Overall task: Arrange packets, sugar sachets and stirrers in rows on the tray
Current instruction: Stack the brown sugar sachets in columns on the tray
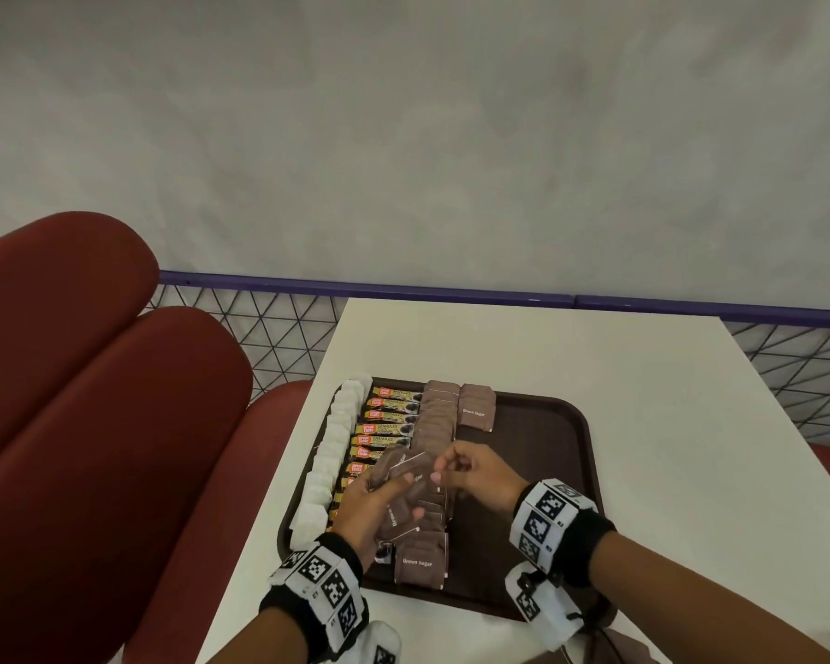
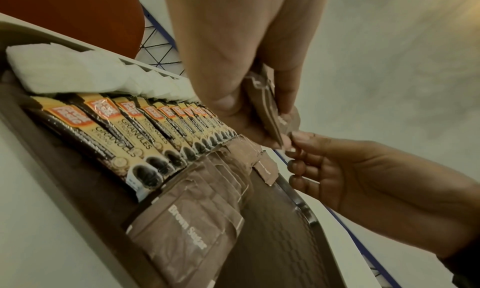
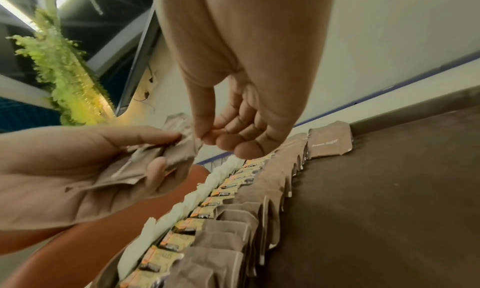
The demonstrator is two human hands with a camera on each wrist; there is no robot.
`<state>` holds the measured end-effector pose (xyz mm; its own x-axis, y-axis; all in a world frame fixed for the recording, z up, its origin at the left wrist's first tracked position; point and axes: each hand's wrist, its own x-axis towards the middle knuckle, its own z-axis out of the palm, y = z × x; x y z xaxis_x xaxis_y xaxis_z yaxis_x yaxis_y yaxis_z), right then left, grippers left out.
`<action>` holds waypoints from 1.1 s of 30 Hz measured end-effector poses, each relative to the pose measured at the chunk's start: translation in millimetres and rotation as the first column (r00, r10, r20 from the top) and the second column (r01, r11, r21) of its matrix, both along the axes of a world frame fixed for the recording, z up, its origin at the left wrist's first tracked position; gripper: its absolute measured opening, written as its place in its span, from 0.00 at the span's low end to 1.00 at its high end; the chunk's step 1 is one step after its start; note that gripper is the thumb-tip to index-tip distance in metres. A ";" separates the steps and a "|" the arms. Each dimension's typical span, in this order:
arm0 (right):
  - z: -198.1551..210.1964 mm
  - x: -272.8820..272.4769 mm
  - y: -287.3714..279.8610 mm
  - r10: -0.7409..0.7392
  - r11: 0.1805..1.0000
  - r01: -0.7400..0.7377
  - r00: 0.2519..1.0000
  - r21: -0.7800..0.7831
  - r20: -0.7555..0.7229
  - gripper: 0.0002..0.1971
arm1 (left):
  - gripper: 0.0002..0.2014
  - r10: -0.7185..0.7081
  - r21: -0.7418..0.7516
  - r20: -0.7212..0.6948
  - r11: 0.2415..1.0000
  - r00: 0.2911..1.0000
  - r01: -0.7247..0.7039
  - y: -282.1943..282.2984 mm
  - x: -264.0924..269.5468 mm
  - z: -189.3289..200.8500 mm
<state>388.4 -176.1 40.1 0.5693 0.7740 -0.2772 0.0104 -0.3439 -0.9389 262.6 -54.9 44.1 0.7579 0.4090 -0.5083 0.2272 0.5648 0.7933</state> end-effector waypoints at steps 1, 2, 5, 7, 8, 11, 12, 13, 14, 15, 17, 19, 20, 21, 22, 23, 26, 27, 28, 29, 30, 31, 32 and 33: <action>1.9 1.1 -0.4 -0.026 1.000 0.026 1.000 0.012 -0.010 0.10 | 0.16 0.012 0.001 0.001 1.000 1.000 -0.012 1.1 -0.3 0.2; 2.1 1.7 -0.5 -0.044 0.999 0.044 0.999 0.020 -0.010 0.09 | 0.16 0.021 0.004 0.000 1.000 1.000 -0.021 1.9 -0.3 0.3; 0.1 -1.4 1.9 -0.017 0.999 0.018 0.999 0.047 -0.029 0.09 | 0.16 0.017 0.007 0.001 1.000 1.000 -0.017 1.7 0.5 -0.9; -5.9 -4.1 3.1 0.040 0.999 -0.040 0.999 0.036 -0.009 0.10 | 0.15 0.015 0.005 -0.002 1.000 1.000 -0.015 0.2 1.9 -2.1; -7.9 -4.6 3.6 0.059 0.998 -0.059 0.998 0.028 0.005 0.10 | 0.14 0.013 0.000 -0.001 1.000 1.000 -0.013 -0.6 2.7 -2.5; -11.4 2.2 5.4 0.024 1.000 -0.025 1.000 0.018 0.017 0.10 | 0.14 0.003 -0.004 0.001 1.000 1.000 -0.003 1.3 3.2 -4.7; -13.0 7.2 5.3 -0.022 1.000 0.022 1.000 0.009 0.016 0.10 | 0.14 0.007 -0.002 -0.003 1.000 1.000 -0.007 3.2 3.0 -5.9; -15.2 13.7 5.0 -0.087 0.996 0.087 0.996 -0.004 0.015 0.08 | 0.14 0.016 -0.001 -0.010 1.000 1.000 -0.016 6.0 2.6 -7.6; -18.5 21.6 4.3 -0.171 0.985 0.171 0.985 -0.024 0.020 0.07 | 0.14 0.028 -0.002 -0.019 1.000 0.999 -0.028 9.2 2.1 -9.1; -22.4 30.7 3.5 -0.267 0.962 0.269 0.963 -0.050 0.040 0.07 | 0.13 0.041 -0.001 -0.029 0.999 0.999 -0.041 12.8 1.6 -10.5; -29.5 48.9 1.6 -0.438 0.885 0.450 0.892 -0.117 0.116 0.07 | 0.12 0.061 0.006 -0.054 0.998 0.997 -0.060 19.4 0.3 -13.8; -33.2 63.3 0.3 -0.539 0.806 0.565 0.824 -0.177 0.174 0.08 | 0.11 0.080 0.021 -0.080 0.997 0.994 -0.079 25.1 -1.7 -17.1; -35.1 68.6 0.5 -0.566 0.776 0.596 0.803 -0.207 0.188 0.10 | 0.11 0.090 0.026 -0.090 0.996 0.992 -0.088 27.3 -2.4 -18.0; -36.3 73.0 1.0 -0.577 0.758 0.609 0.793 -0.232 0.196 0.11 | 0.10 0.098 0.029 -0.099 0.995 0.990 -0.096 29.8 -3.5 -18.8; -37.5 76.4 2.3 -0.574 0.749 0.609 0.793 -0.261 0.203 0.12 | 0.10 0.105 0.028 -0.106 0.994 0.989 -0.103 31.8 -4.2 -19.3; -39.1 79.3 4.0 -0.562 0.746 0.599 0.801 -0.290 0.206 0.12 | 0.09 0.110 0.025 -0.109 0.994 0.988 -0.108 33.8 -5.0 -19.6; -44.8 85.6 9.8 -0.522 0.734 0.565 0.824 -0.376 0.221 0.06 | 0.11 0.109 0.023 -0.115 0.994 0.987 -0.107 39.2 -6.1 -21.2; -46.0 86.5 11.6 -0.508 0.727 0.558 0.829 -0.399 0.233 0.05 | 0.11 0.106 0.025 -0.116 0.994 0.988 -0.104 40.6 -6.4 -21.8; -48.5 87.9 12.9 -0.495 0.722 0.553 0.833 -0.416 0.249 0.09 | 0.12 0.104 0.029 -0.115 0.994 0.988 -0.102 41.8 -6.9 -21.9; -50.3 88.5 13.9 -0.476 0.715 0.547 0.837 -0.436 0.270 0.12 | 0.12 0.104 0.033 -0.110 0.994 0.988 -0.101 42.6 -7.3 -21.6; -50.5 88.5 15.0 -0.450 0.707 0.537 0.844 -0.460 0.292 0.14 | 0.13 0.107 0.042 -0.108 0.994 0.988 -0.103 43.5 -7.8 -21.6; -50.5 88.2 15.5 -0.418 0.702 0.523 0.852 -0.483 0.315 0.15 | 0.13 0.112 0.052 -0.107 0.993 0.988 -0.107 44.3 -8.7 -21.6; -49.9 88.1 16.1 -0.383 0.696 0.511 0.858 -0.504 0.341 0.15 | 0.14 0.119 0.063 -0.108 0.992 0.987 -0.112 44.7 -9.1 -21.7; -49.9 88.2 17.2 -0.347 0.692 0.503 0.861 -0.518 0.373 0.15 | 0.14 0.125 0.075 -0.107 0.990 0.986 -0.117 45.3 -9.6 -21.6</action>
